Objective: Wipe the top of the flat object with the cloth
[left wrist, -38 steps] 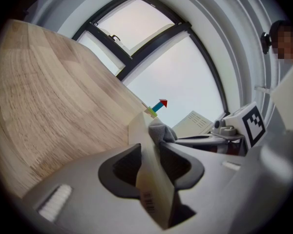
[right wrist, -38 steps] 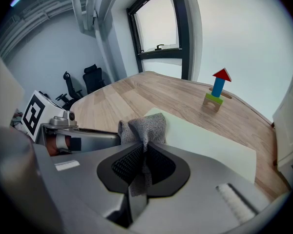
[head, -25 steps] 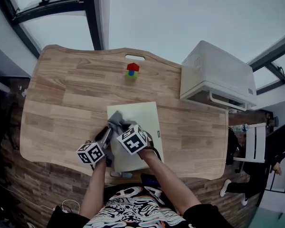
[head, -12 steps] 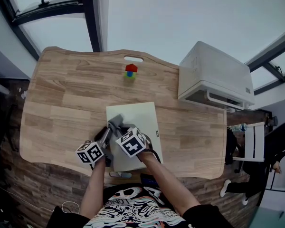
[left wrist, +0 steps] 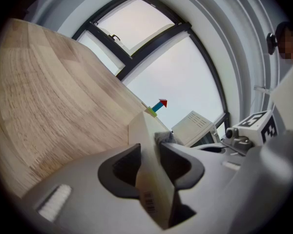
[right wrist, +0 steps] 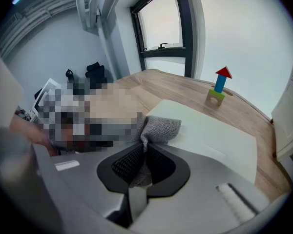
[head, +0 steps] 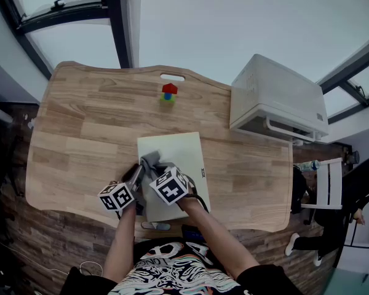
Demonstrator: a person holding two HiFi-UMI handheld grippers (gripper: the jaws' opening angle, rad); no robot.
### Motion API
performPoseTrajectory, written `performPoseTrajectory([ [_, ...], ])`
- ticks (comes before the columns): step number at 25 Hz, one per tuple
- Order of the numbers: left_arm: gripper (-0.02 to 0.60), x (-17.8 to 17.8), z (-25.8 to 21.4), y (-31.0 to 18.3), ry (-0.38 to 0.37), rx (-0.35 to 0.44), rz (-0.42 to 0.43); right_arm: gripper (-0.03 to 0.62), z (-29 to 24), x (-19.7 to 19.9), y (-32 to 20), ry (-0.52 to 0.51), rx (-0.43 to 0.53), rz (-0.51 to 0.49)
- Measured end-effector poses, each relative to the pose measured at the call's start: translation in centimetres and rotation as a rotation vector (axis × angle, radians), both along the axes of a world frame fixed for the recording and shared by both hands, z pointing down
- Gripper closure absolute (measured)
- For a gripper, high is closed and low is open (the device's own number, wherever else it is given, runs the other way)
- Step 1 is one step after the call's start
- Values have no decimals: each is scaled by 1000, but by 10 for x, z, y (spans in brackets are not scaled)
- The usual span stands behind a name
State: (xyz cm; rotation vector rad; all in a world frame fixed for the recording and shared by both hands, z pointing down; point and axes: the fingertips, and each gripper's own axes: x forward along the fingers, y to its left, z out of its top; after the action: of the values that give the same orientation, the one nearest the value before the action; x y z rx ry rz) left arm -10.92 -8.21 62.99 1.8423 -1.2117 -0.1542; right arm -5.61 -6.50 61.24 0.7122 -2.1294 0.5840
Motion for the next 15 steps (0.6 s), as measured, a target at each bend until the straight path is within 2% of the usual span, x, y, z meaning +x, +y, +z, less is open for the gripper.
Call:
performPoseTrajectory([
  [15, 402, 0, 0, 0, 1, 1, 0, 574, 1, -1, 13, 5, -3, -27],
])
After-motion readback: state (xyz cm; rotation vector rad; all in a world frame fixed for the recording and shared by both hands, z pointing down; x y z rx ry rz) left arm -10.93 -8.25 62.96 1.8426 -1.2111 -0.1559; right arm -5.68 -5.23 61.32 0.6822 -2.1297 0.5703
